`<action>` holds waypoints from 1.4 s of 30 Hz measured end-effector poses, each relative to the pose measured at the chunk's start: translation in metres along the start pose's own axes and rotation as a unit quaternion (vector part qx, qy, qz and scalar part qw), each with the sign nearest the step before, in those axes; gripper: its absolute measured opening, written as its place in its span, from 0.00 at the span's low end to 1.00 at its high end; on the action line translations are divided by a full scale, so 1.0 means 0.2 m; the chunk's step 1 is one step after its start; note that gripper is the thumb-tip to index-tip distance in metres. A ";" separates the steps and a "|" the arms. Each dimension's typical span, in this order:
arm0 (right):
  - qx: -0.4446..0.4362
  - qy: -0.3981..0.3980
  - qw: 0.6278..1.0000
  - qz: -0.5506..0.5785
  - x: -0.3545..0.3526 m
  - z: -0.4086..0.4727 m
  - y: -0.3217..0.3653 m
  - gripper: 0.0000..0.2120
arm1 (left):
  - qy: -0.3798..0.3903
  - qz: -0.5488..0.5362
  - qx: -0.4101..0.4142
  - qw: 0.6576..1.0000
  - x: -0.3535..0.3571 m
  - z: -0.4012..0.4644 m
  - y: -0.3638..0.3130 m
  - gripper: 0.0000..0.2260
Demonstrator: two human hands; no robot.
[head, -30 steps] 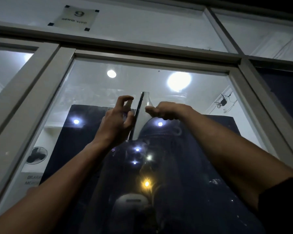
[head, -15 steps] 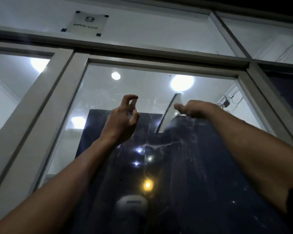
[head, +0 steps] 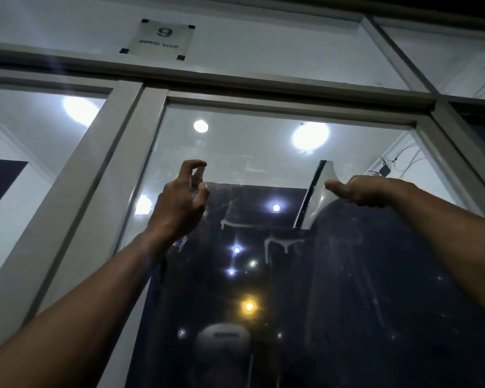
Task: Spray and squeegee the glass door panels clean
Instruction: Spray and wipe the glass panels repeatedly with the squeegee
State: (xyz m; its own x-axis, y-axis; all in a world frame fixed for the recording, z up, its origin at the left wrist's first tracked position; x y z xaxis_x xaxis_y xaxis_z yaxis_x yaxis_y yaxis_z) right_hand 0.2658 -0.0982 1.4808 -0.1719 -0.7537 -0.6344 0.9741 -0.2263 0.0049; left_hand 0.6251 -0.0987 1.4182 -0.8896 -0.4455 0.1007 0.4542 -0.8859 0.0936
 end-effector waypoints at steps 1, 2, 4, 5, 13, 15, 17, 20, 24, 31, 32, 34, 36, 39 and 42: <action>0.003 -0.001 1.000 -0.001 0.00 -0.01 0.00 0.34 | 0.002 0.001 -0.001 1.000 -0.01 0.00 0.01 0.17; 0.003 -0.008 1.000 0.003 -0.02 0.00 0.04 0.36 | 0.003 0.001 -0.004 1.000 -0.03 0.00 0.02 0.17; -0.013 -0.034 0.999 0.007 -0.07 0.03 0.20 0.39 | 0.004 0.001 -0.008 1.000 -0.06 0.00 0.03 0.17; -0.029 -0.049 0.998 0.008 -0.10 0.04 0.32 0.38 | 0.004 0.004 -0.008 1.000 -0.07 0.00 0.03 0.17; -0.128 -0.031 0.991 -0.011 -0.21 -0.01 0.92 0.21 | -0.002 0.027 0.011 1.000 -0.22 0.01 0.04 0.17; -0.103 -0.016 0.994 -0.021 -0.16 0.01 0.73 0.19 | 0.000 0.020 0.011 1.000 -0.23 0.02 0.04 0.17; -0.061 -0.009 0.998 -0.015 -0.12 0.00 0.51 0.27 | 0.003 0.015 0.010 1.000 -0.23 0.03 0.04 0.17; -0.017 0.018 0.999 -0.021 -0.07 -0.05 0.31 0.35 | 0.011 0.020 0.004 1.000 -0.21 0.05 0.04 0.17; -0.014 0.001 1.000 0.004 -0.11 -0.11 0.40 0.35 | 0.019 0.024 -0.005 1.000 -0.19 0.08 0.03 0.17; -0.169 -0.032 0.985 0.030 -0.33 -0.19 1.22 0.16 | 0.006 0.045 0.015 0.999 -0.27 0.06 -0.05 0.17; -0.187 -0.034 0.981 0.027 -0.34 -0.19 1.31 0.14 | 0.007 0.054 0.017 0.998 -0.30 0.05 -0.05 0.17; -0.211 -0.031 0.977 0.029 -0.32 -0.18 1.40 0.12 | 0.006 0.072 0.017 0.997 -0.36 0.04 -0.04 0.17; -0.211 -0.025 0.977 0.021 -0.30 -0.15 1.34 0.14 | 0.001 0.084 0.017 0.996 -0.43 0.03 -0.01 0.17; -0.149 -0.005 0.989 -0.007 -0.27 -0.09 1.05 0.16 | 0.002 0.087 0.018 0.996 -0.50 0.03 0.02 0.17; -0.082 -0.004 0.996 -0.030 -0.24 -0.04 0.81 0.17 | 0.004 0.084 0.012 0.996 -0.53 0.04 0.06 0.17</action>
State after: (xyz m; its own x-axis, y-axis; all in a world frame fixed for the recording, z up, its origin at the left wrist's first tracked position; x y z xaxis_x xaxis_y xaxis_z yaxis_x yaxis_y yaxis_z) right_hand 0.4339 -0.0940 1.5057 -0.2301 -0.7469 -0.6238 0.9731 -0.1669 -0.1591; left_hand 0.7257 -0.0598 1.4164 -0.8012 -0.5883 0.1092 0.5977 -0.7956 0.0988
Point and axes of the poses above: each hand's wrist, its own z-axis towards the middle knuckle, its own x-axis out of the palm, y = z × x, the point moved 5 cm from there along z, towards the middle knuckle, and after that the axes turned 15 degrees about -z, right-handed, at the moved point
